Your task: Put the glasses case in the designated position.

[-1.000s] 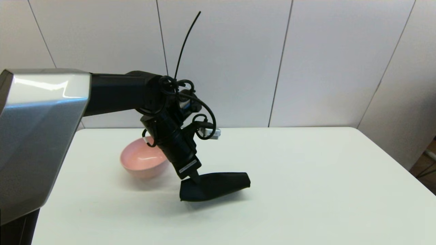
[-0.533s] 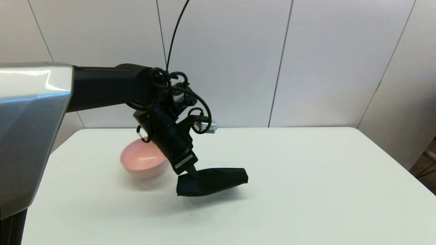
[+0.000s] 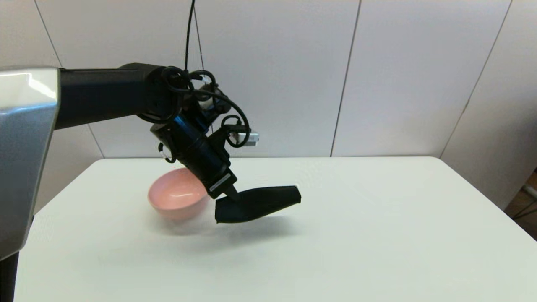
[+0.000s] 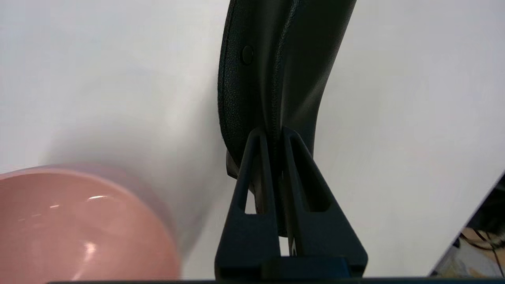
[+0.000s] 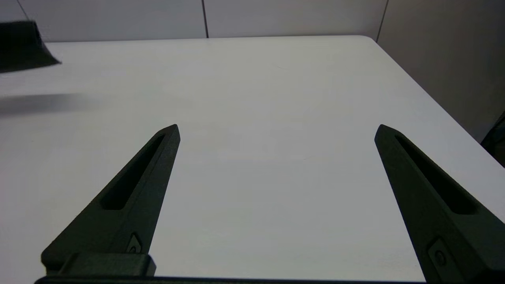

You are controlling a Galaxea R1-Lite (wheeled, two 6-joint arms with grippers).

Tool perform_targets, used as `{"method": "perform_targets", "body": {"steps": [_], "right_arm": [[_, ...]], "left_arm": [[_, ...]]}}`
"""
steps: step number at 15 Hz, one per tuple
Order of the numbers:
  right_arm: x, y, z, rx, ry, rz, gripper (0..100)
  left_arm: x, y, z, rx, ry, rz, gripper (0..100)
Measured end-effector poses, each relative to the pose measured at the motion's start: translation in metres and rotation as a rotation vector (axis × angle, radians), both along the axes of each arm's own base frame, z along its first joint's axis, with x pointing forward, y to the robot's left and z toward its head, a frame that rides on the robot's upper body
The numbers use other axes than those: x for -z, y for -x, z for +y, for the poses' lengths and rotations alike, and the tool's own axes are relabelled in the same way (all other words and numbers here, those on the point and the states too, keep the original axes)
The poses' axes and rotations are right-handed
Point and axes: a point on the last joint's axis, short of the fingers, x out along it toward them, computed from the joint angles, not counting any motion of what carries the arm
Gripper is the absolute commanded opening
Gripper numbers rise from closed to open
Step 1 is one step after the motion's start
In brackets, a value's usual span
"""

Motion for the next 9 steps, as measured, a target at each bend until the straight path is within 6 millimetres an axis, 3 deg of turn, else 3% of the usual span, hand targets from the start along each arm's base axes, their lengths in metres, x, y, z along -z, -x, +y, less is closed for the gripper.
{"method": "perform_targets", "body": {"steps": [9], "right_arm": [[0.0,0.0,0.0,0.0,0.001,0.0,100]], "left_arm": [[-0.053,-0.003,0.035,-0.042,0.208,-0.254,0]]}}
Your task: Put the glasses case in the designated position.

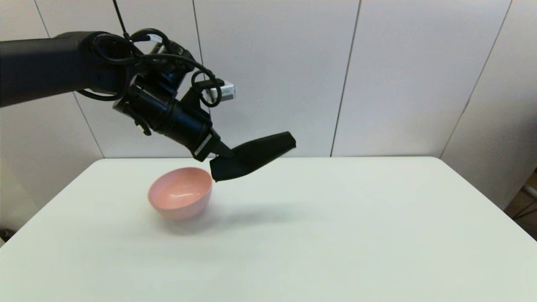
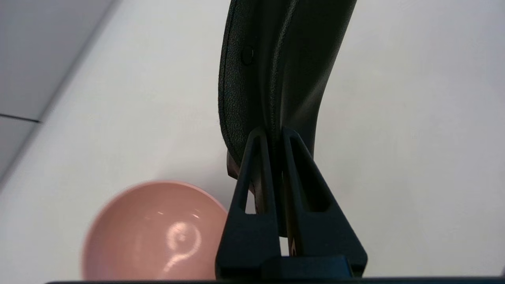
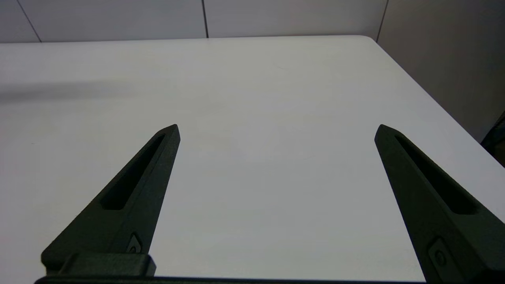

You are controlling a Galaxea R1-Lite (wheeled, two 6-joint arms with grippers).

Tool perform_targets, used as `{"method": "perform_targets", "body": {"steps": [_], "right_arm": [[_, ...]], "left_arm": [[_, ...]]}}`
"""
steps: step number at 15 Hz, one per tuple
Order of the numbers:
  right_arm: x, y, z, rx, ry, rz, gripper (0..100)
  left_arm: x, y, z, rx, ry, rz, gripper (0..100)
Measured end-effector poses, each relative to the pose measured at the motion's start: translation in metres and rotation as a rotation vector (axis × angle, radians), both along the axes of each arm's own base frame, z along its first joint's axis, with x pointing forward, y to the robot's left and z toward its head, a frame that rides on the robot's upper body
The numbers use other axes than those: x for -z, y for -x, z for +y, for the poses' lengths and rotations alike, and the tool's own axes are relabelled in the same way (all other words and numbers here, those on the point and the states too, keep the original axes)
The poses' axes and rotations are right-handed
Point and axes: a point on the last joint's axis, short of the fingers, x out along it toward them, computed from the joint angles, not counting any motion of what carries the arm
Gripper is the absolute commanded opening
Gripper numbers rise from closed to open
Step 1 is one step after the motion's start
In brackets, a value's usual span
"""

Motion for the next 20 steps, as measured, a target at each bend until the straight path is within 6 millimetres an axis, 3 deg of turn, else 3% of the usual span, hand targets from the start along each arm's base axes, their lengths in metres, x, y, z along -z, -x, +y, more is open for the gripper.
{"method": "perform_targets", "body": {"steps": [4,9,15,20], "right_arm": [[0.0,0.0,0.0,0.0,0.0,0.0,100],[0.0,0.0,0.0,0.0,-0.001,0.0,100],[0.0,0.0,0.0,-0.001,0.0,0.0,100],[0.0,0.0,0.0,0.0,0.0,0.0,100]], "left_arm": [[-0.016,-0.011,0.017,-0.044,0.051,-0.153,0],[-0.019,-0.036,0.04,-0.136,0.06,-0.267,0],[0.01,-0.07,0.065,-0.22,-0.095,-0.321,0],[0.03,-0.084,0.075,-0.249,-0.198,-0.314,0]]}}
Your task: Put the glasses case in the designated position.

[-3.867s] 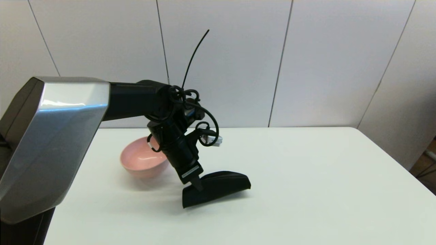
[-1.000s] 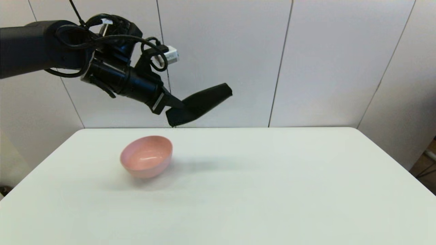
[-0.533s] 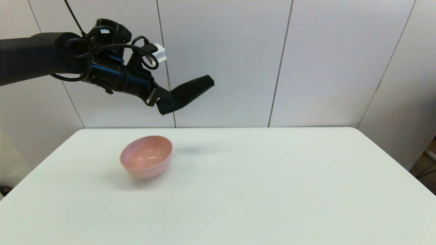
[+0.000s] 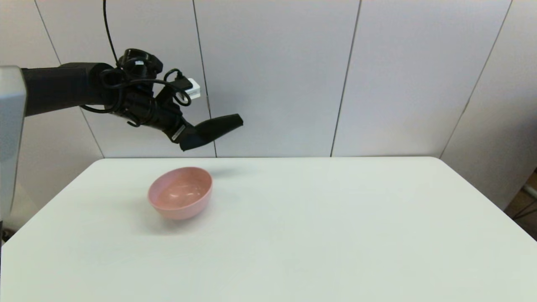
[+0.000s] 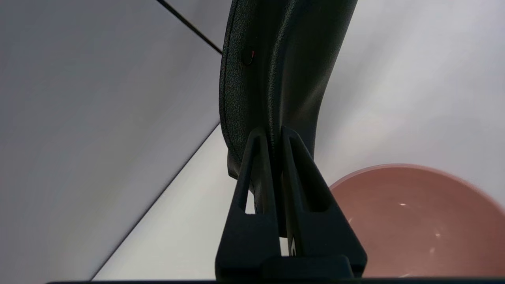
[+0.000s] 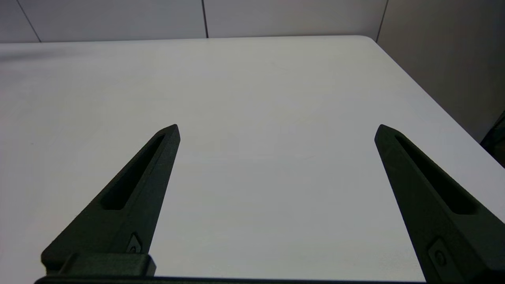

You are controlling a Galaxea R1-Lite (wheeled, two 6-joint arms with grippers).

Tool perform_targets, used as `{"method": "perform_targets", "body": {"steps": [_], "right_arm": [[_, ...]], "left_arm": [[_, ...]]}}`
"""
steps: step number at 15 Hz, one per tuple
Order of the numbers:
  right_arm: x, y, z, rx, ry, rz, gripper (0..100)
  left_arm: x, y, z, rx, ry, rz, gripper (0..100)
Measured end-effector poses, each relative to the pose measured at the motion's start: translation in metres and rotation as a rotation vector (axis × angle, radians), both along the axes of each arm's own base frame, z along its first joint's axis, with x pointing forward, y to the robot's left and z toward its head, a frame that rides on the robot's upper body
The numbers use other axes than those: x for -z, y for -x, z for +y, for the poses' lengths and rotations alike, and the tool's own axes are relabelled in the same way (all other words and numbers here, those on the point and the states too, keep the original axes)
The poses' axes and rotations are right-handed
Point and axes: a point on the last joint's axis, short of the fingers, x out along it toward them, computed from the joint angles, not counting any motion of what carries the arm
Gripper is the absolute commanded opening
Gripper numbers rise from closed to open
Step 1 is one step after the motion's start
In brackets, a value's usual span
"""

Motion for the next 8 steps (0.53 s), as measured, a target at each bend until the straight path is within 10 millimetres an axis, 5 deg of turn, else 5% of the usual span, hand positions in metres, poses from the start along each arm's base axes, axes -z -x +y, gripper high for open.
{"method": "perform_targets", "body": {"steps": [8], "right_arm": [[0.0,0.0,0.0,0.0,0.0,0.0,100]], "left_arm": [[0.018,-0.017,0.006,-0.054,-0.052,-0.017,0]]}}
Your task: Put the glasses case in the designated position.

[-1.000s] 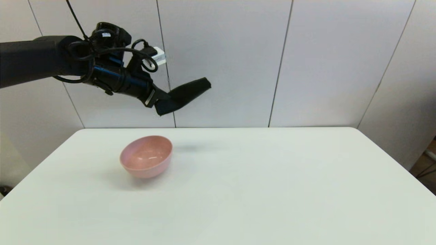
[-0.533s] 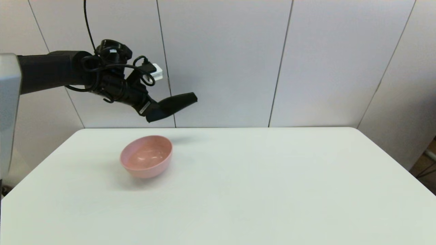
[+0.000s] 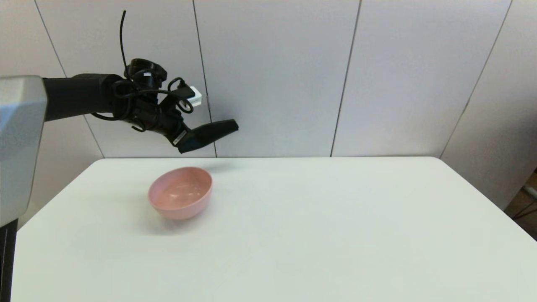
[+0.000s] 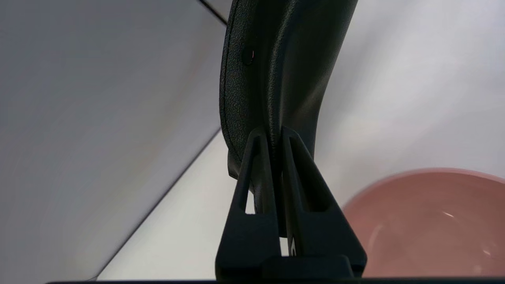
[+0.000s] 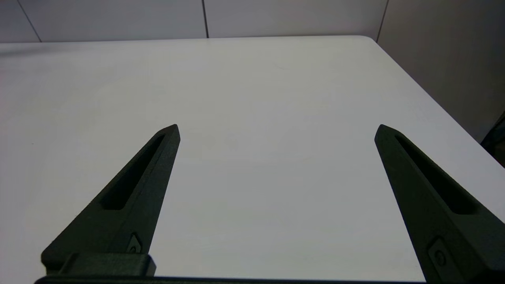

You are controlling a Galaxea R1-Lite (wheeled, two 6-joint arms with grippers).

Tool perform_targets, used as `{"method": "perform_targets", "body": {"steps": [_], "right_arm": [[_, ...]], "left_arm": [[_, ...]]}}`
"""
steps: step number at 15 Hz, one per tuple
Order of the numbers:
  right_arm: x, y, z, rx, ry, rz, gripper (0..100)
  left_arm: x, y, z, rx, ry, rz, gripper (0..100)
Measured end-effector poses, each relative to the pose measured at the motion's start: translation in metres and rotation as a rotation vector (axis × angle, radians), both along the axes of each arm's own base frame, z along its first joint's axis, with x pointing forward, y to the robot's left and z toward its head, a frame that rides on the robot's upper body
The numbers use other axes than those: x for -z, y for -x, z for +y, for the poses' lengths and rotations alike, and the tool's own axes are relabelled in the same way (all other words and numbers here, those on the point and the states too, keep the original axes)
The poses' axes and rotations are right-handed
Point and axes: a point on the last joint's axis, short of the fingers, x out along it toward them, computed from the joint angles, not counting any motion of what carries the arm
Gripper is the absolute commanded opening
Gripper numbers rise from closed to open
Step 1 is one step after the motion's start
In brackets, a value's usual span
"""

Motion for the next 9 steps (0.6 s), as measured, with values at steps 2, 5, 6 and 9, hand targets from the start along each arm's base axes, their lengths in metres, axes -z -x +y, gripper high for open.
{"method": "perform_targets", "body": {"steps": [2,5,6,9], "right_arm": [[0.0,0.0,0.0,0.0,0.0,0.0,100],[0.0,0.0,0.0,0.0,0.0,0.0,100],[0.0,0.0,0.0,0.0,0.0,0.0,100],[0.0,0.0,0.0,0.0,0.0,0.0,100]], "left_arm": [[0.005,-0.006,0.003,-0.03,-0.01,-0.009,0],[0.013,-0.012,0.011,-0.068,-0.022,-0.008,0],[0.015,-0.013,0.012,-0.072,-0.022,-0.004,0],[0.02,-0.016,0.018,-0.084,-0.025,0.01,100]]}}
